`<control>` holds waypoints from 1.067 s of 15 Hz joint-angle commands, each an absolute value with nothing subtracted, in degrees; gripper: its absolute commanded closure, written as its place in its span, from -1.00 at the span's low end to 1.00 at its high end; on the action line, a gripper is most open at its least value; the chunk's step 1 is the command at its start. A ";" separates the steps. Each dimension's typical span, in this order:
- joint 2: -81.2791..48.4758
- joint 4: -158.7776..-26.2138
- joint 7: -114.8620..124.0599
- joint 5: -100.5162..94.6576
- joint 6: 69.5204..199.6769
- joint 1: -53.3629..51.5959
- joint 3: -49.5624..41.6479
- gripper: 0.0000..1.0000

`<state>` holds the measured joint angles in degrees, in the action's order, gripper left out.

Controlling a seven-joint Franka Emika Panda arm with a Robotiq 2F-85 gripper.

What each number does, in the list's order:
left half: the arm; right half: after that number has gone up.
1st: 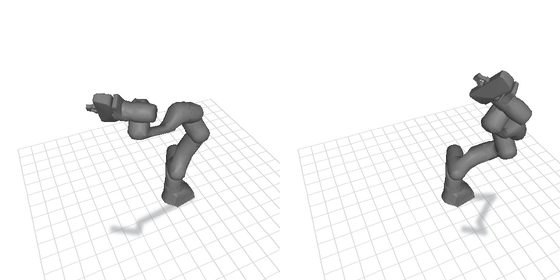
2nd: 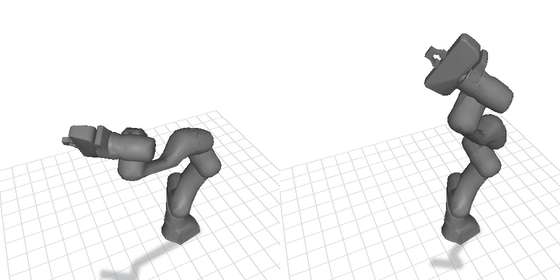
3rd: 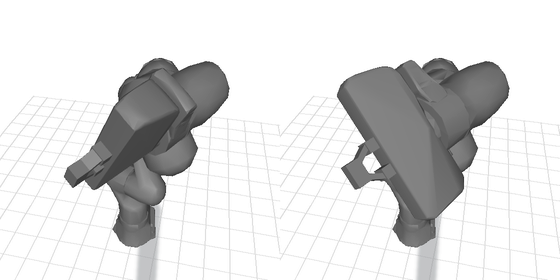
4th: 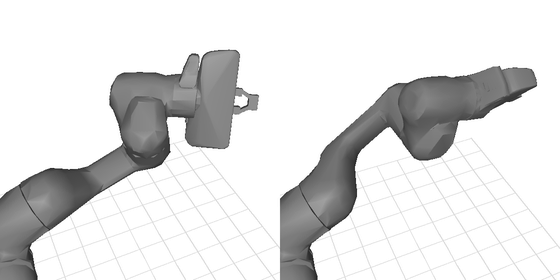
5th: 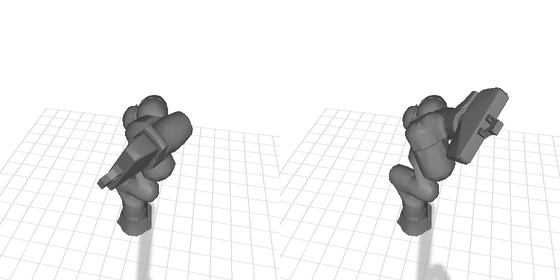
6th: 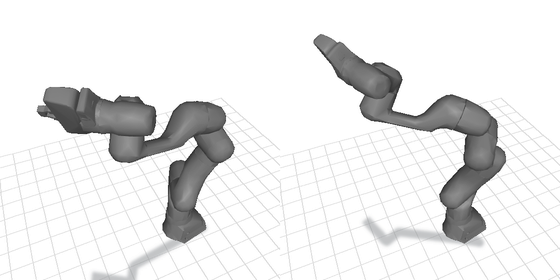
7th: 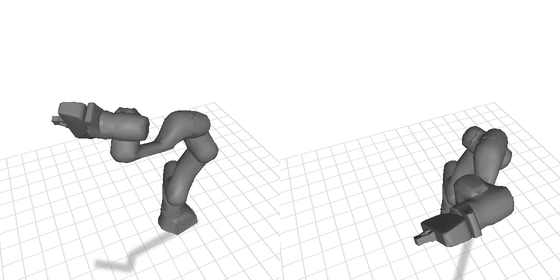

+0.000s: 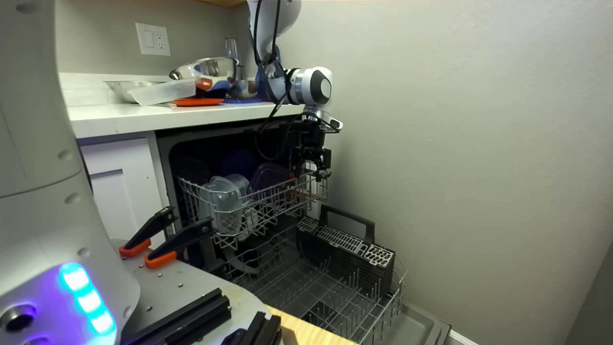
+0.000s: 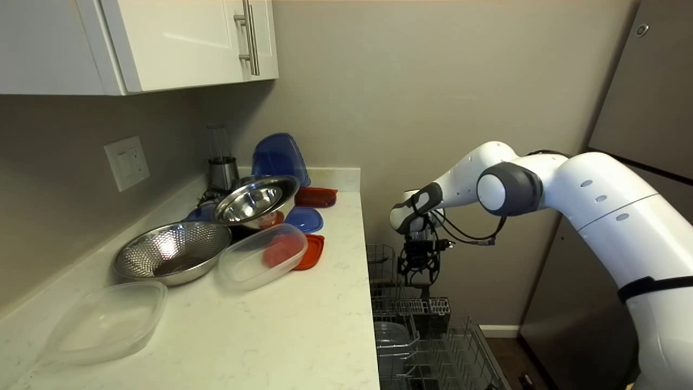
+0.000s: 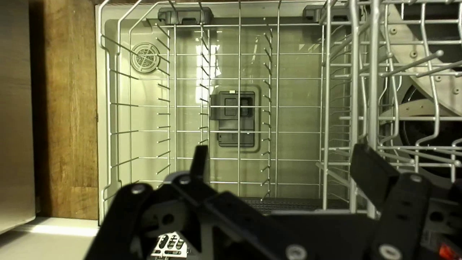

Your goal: Push in the rack of the dishwasher

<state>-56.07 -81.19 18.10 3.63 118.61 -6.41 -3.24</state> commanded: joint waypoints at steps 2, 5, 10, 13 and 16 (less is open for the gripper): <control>-56.19 -82.67 21.39 0.81 120.89 -8.73 -4.86 -1.00; -56.67 -82.17 22.13 0.36 120.77 -9.36 -4.90 -1.00; -56.74 -81.07 21.24 2.38 120.11 -8.77 -2.79 -1.00; -57.13 -80.51 20.56 3.30 119.79 -8.36 -1.62 -1.00; -57.74 -80.00 20.17 4.03 119.64 -8.04 -0.78 -1.00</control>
<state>-57.21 -80.54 20.81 2.46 119.83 -8.98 -2.19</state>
